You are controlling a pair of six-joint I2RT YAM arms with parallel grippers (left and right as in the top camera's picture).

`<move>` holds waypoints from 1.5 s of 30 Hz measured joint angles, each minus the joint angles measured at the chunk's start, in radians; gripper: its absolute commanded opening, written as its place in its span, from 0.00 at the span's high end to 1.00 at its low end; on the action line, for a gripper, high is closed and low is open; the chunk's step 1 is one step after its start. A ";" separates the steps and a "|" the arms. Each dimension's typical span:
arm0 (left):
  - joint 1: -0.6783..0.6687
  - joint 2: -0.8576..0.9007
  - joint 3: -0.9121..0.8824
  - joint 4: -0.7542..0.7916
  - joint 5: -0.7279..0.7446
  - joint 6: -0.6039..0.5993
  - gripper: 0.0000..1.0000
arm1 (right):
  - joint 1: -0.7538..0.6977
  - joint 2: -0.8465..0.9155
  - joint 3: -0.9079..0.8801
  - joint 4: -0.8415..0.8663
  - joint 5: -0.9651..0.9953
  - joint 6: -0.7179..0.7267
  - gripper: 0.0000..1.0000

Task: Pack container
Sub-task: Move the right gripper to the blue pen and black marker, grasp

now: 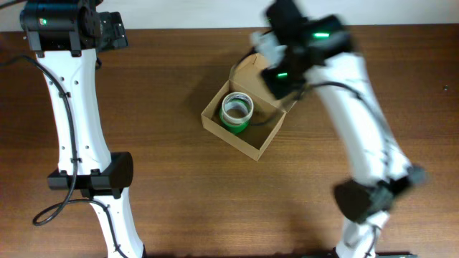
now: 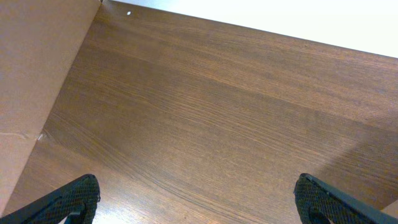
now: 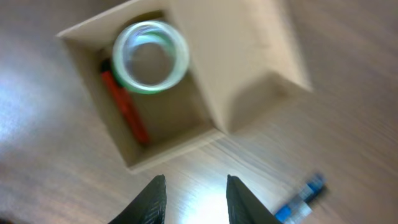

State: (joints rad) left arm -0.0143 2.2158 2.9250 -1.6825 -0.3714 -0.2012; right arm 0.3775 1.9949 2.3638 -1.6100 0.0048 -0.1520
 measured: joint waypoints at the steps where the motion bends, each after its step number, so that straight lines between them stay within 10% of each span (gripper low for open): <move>1: 0.000 0.000 0.000 0.000 0.000 0.000 0.00 | -0.038 -0.065 -0.035 0.017 0.005 0.008 0.64; 6: 0.000 0.000 0.000 0.000 0.000 0.000 0.00 | -0.276 -0.541 -0.345 0.185 0.071 0.056 0.41; 14: 0.000 0.000 0.000 0.000 0.000 0.000 0.00 | -0.385 -1.044 -0.798 0.318 0.198 0.201 0.39; 28: 0.000 0.000 0.000 0.001 0.000 0.000 0.00 | -0.576 -0.285 -0.916 0.483 0.083 0.309 0.44; 45: 0.000 0.000 0.000 0.001 0.000 0.000 0.00 | -0.632 0.005 -0.842 0.504 -0.060 0.279 0.44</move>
State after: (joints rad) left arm -0.0143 2.2154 2.9250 -1.6817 -0.3714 -0.2012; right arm -0.2543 1.9995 1.5223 -1.1057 -0.0551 0.1272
